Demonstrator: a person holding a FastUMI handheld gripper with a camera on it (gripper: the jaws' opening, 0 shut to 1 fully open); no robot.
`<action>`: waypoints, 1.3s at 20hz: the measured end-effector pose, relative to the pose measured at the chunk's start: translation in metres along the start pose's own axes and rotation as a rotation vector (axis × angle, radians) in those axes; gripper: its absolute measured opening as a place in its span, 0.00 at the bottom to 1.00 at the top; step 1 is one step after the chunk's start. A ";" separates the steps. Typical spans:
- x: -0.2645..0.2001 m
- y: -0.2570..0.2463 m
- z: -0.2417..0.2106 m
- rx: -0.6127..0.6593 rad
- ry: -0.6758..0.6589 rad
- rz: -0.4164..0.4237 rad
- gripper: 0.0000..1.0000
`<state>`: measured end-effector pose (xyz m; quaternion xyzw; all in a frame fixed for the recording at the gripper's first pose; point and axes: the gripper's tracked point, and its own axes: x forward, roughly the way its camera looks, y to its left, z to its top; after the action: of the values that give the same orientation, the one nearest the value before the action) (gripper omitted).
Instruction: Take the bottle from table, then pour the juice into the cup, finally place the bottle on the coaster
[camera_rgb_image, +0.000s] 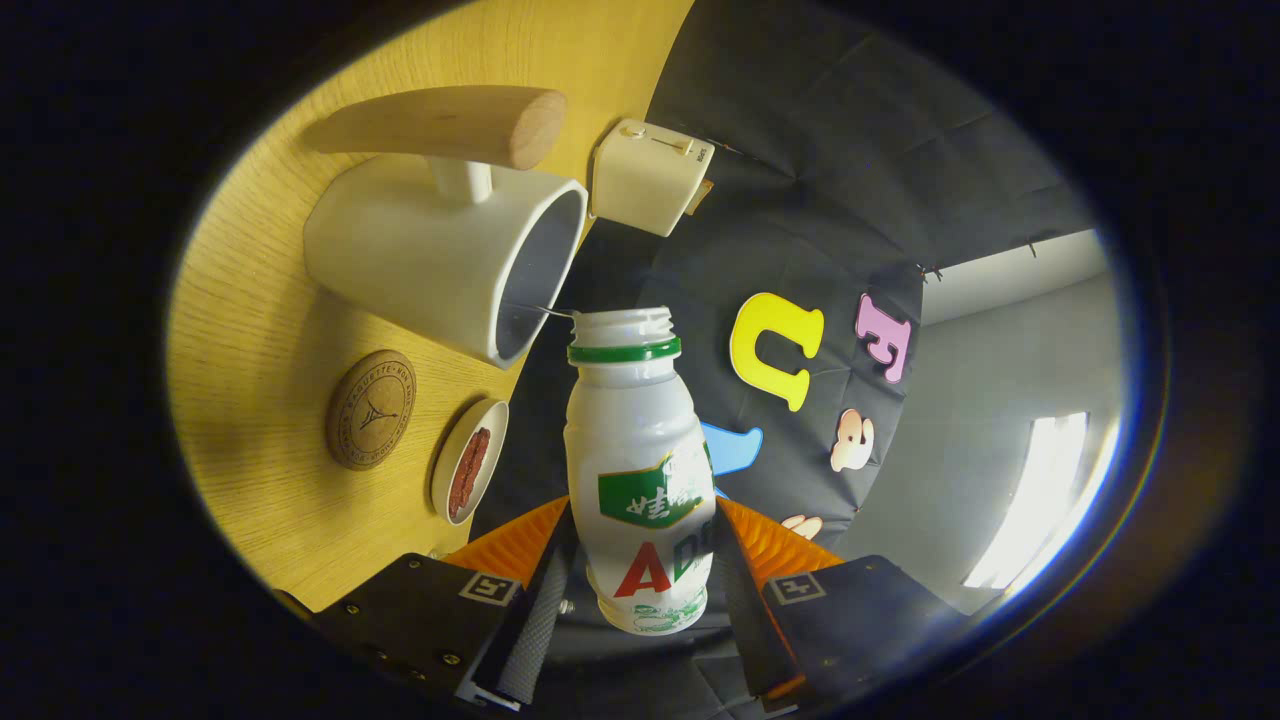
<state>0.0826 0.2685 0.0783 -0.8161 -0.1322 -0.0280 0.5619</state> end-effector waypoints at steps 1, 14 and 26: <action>0.000 0.000 0.000 -0.006 -0.002 -0.002 0.75; 0.000 -0.008 0.003 -0.040 -0.020 -0.025 0.75; 0.001 0.021 -0.023 0.391 0.034 0.142 0.75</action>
<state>0.0914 0.2406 0.0681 -0.6980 -0.0675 0.0242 0.7125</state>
